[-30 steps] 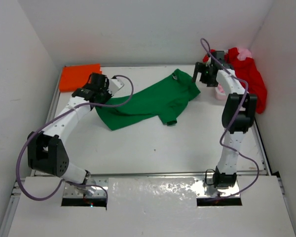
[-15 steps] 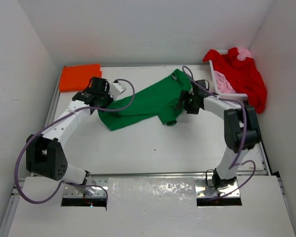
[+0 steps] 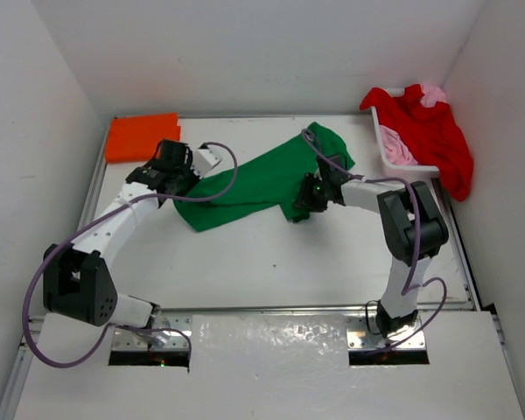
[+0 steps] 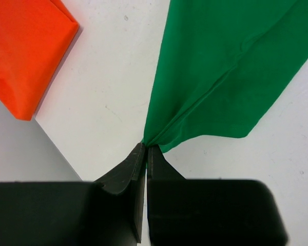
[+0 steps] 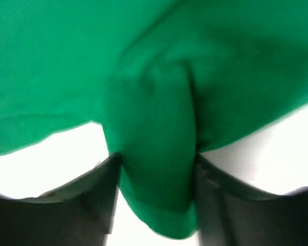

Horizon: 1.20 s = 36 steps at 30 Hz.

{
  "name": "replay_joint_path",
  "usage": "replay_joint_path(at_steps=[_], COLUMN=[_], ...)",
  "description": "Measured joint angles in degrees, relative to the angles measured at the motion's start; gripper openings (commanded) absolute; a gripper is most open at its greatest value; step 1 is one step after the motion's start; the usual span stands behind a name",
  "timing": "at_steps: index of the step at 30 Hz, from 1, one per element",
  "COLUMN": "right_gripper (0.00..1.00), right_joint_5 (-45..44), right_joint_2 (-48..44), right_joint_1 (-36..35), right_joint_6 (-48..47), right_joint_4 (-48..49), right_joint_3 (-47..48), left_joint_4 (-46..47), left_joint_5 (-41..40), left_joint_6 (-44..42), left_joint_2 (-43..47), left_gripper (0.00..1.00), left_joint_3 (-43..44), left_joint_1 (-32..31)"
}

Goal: Fold and stack the t-shirts
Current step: Flatten out the tshirt

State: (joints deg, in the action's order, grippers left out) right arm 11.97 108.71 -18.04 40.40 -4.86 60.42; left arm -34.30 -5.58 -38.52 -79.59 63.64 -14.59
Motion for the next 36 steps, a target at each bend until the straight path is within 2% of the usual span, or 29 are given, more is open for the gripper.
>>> replay_joint_path(at_steps=[1,2,6,8,9,11,14,16,18,20,24,27,30,36], right_gripper=[0.09,0.00,0.00,0.00,0.00,0.00,0.00,0.00,0.00,0.00,0.00,0.00,0.00,0.00], right_joint_5=[0.44,1.05,1.86,1.95,2.08,2.03,1.90,2.23,2.47,2.69,3.72,5.27,5.84,0.96], right_joint_2=[0.15,0.50,0.98,1.70,2.86,8.66,19.26,23.34,16.06,6.49,-5.27,-12.66,-20.41,-30.25], right_joint_1=[-0.28,-0.63,0.39,2.82,4.24,7.78,12.90,16.13,18.62,20.09,20.92,20.06,19.23,11.98], right_joint_6=[0.13,0.87,2.08,1.38,0.72,-1.51,-3.08,-1.68,-0.33,-0.28,-2.99,-5.75,-9.20,-16.96], right_joint_4=[0.35,0.55,-0.26,-5.22,-8.41,-15.72,-19.78,-17.73,-10.64,-9.40,-7.43,-5.33,-2.29,-6.23], right_joint_3=[-0.42,-0.87,-1.03,3.41,7.96,25.16,55.69,72.28,68.35,63.08,64.28,57.94,41.29,3.76], left_joint_4=[0.11,0.31,2.40,2.91,2.97,1.64,2.89,5.42,8.13,10.86,15.37,16.48,17.86,13.22], left_joint_5=[-0.11,-0.50,-2.38,-2.82,-3.04,-3.50,-2.80,-0.85,2.01,5.22,9.51,10.62,10.93,10.34], left_joint_6=[0.02,0.04,0.33,0.48,0.57,1.22,3.26,4.87,6.01,6.51,6.05,5.29,3.54,-1.07], left_joint_2=[0.00,0.00,-0.31,-2.12,-3.69,-10.32,-22.58,-28.30,-29.46,-27.43,-18.64,-13.60,-7.78,0.02], left_gripper=[0.00,0.00,0.00,0.00,0.00,0.00,0.00,0.00,0.00,0.00,0.00,0.00,0.00,0.00], left_joint_3=[0.00,0.00,0.11,1.92,4.07,14.14,38.05,53.16,60.35,62.42,54.66,47.91,35.50,13.00], left_joint_1=[0.00,0.02,1.03,2.69,3.58,5.73,8.20,9.09,9.18,8.63,8.41,8.79,8.96,9.09])
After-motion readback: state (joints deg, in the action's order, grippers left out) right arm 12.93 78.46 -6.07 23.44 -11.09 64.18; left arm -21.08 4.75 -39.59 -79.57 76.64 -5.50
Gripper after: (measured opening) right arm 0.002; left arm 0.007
